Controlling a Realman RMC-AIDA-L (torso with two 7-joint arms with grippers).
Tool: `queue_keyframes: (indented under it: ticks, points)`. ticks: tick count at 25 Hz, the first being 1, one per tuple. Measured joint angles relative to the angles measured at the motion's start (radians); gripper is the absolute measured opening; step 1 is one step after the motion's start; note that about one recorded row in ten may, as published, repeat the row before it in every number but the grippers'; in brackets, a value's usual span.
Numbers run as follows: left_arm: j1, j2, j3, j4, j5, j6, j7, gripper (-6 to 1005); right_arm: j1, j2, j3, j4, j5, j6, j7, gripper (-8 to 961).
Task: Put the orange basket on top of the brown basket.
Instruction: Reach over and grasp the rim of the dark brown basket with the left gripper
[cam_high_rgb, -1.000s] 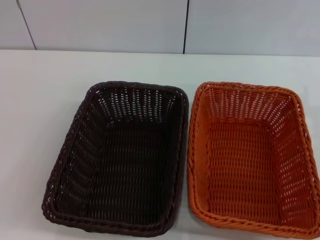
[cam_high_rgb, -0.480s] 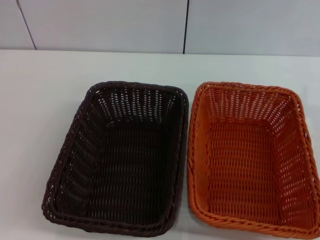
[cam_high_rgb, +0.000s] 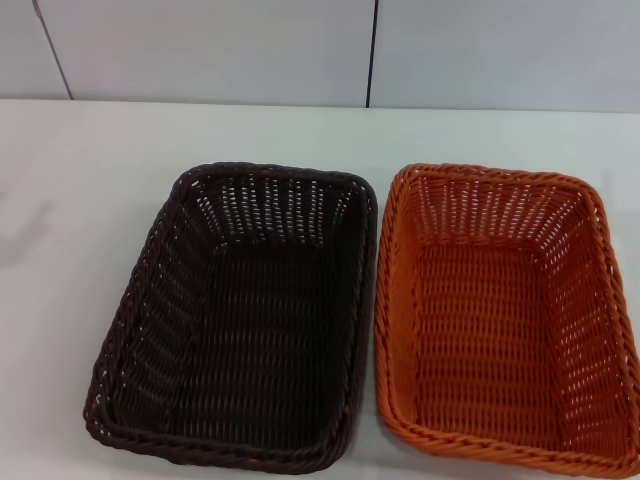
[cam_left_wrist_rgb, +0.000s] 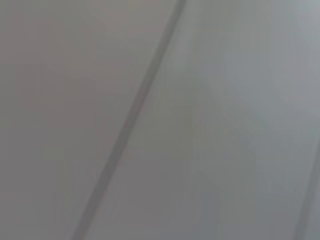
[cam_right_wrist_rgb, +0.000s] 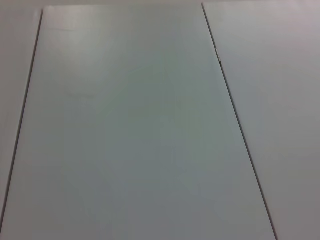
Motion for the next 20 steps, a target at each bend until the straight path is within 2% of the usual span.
queue_keyframes:
  ticks: [2, 3, 4, 7, 8, 10, 11, 12, 13, 16, 20]
  points:
    - [0.0, 0.0, 0.0, 0.0, 0.0, 0.0, 0.0, 799, 0.0, 0.0, 0.0, 0.0, 0.0, 0.0, 0.0, 747]
    - [-0.005, 0.001, 0.049, -0.167, 0.205, -0.008, -0.267, 799, 0.0, 0.0, 0.0, 0.0, 0.0, 0.0, 0.0, 747]
    - [-0.01, 0.002, 0.066, -0.232, 0.281, -0.025, -0.39, 798, 0.0, 0.0, 0.0, 0.0, 0.0, 0.0, 0.0, 747]
    - [-0.011, 0.002, 0.074, -0.257, 0.308, -0.034, -0.437, 796, -0.001, 0.0, 0.0, 0.0, 0.0, 0.0, 0.0, 747]
    - [-0.012, 0.002, 0.11, -0.346, 0.402, -0.061, -0.562, 795, -0.001, 0.0, 0.0, 0.0, 0.0, 0.0, 0.0, 747]
    - [-0.013, 0.004, 0.185, -0.475, 0.57, -0.078, -0.71, 794, -0.001, 0.0, 0.0, 0.0, 0.0, 0.0, 0.0, 746]
    - [-0.013, 0.004, 0.185, -0.475, 0.57, -0.078, -0.71, 793, -0.001, 0.0, 0.0, 0.0, 0.0, 0.0, 0.0, 746]
    - [-0.017, -0.001, 0.261, -0.613, 0.76, -0.088, -0.855, 793, 0.0, 0.0, 0.0, 0.001, 0.0, 0.0, 0.0, 746]
    - [-0.017, -0.001, 0.261, -0.613, 0.76, -0.088, -0.855, 792, 0.0, 0.0, 0.0, 0.001, 0.0, 0.0, 0.0, 746]
    - [-0.02, -0.007, 0.328, -0.722, 0.932, -0.091, -0.996, 790, 0.004, 0.0, -0.001, 0.002, 0.0, 0.0, 0.0, 746]
    - [-0.024, -0.007, 0.404, -0.804, 1.063, -0.089, -1.118, 787, 0.013, 0.0, -0.001, -0.001, -0.001, 0.004, 0.0, 746]
